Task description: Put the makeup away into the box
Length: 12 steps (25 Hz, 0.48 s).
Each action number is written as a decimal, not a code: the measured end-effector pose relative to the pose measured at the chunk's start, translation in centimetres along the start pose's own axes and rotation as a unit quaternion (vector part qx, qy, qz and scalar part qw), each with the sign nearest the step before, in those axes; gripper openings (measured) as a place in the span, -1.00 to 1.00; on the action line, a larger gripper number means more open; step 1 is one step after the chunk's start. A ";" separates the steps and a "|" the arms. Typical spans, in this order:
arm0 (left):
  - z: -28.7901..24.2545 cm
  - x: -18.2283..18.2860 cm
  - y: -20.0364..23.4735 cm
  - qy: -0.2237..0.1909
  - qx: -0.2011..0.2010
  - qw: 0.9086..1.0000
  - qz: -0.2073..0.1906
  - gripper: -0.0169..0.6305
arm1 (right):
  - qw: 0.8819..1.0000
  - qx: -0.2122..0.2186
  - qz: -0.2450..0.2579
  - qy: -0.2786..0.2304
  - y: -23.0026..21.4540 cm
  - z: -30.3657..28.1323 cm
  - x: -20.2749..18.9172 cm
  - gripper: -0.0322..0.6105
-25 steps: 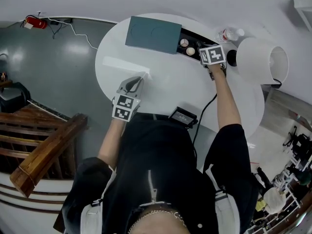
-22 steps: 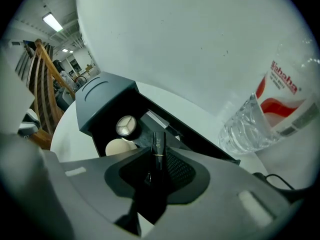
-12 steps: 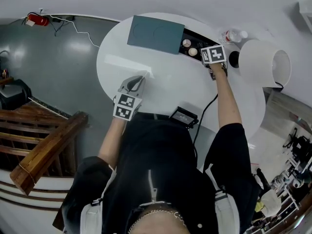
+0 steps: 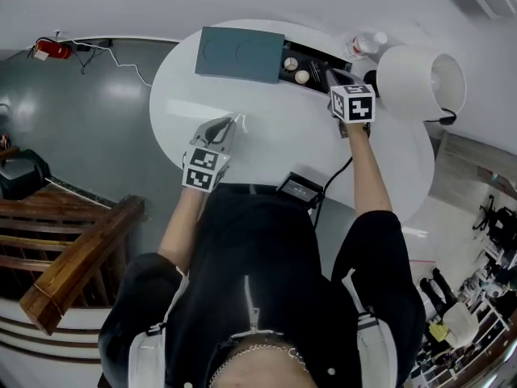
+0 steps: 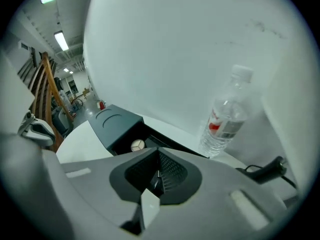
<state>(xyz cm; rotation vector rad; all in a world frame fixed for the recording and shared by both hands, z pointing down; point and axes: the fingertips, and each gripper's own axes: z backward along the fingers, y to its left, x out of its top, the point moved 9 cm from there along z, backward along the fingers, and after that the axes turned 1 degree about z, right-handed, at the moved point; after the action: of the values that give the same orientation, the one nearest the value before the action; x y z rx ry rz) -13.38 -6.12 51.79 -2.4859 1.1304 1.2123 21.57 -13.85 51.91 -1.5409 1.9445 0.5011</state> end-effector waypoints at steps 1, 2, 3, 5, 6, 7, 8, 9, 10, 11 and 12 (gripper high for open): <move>0.0 0.3 -0.3 -0.003 -0.002 1.000 -0.004 -0.90 | 1.000 -0.003 -0.008 -0.017 0.1 1.1 -0.4 -0.89; -0.1 0.7 -0.6 -0.007 -0.004 1.000 -0.010 -0.90 | 0.999 -0.006 -0.015 -0.037 0.3 2.2 -0.7 -0.89; -0.1 1.2 -0.9 -0.012 -0.005 1.000 -0.016 -0.90 | 0.998 -0.009 -0.019 -0.056 0.6 3.3 -0.9 -0.89; 0.0 1.9 -1.6 -0.022 -0.005 0.999 -0.027 -0.90 | 0.996 -0.014 -0.017 -0.092 1.3 5.5 -1.5 -0.89; 0.0 2.3 -1.9 -0.026 -0.006 0.999 -0.031 -0.90 | 0.994 -0.015 -0.013 -0.108 1.6 6.5 -1.8 -0.89; 0.0 2.6 -2.2 -0.031 -0.006 0.999 -0.036 -0.90 | 0.992 -0.017 -0.009 -0.122 2.0 7.4 -2.0 -0.89; -0.1 3.0 -2.5 -0.036 -0.008 0.999 -0.040 -0.90 | 0.990 -0.018 -0.005 -0.136 2.3 8.2 -2.1 -0.89; -0.1 3.3 -2.8 -0.041 -0.010 0.998 -0.045 -0.90 | 0.989 -0.018 -0.004 -0.149 2.7 9.0 -2.3 -0.89; 0.0 3.4 -3.1 -0.045 -0.013 0.998 -0.049 -0.90 | 0.987 -0.018 -0.004 -0.160 3.2 9.8 -2.6 -0.89; 0.1 3.5 -3.6 -0.048 -0.016 0.997 -0.052 -0.90 | 0.985 -0.018 -0.007 -0.169 3.6 10.5 -3.1 -0.89; 0.2 3.5 -4.0 -0.051 -0.019 0.997 -0.055 -0.91 | 0.984 -0.019 -0.011 -0.177 4.1 11.2 -3.5 -0.89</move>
<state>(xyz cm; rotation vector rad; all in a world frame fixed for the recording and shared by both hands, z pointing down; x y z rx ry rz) -9.39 -5.21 48.41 -2.4469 0.9412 1.3240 20.65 -3.20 45.54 -1.3853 1.6524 0.7504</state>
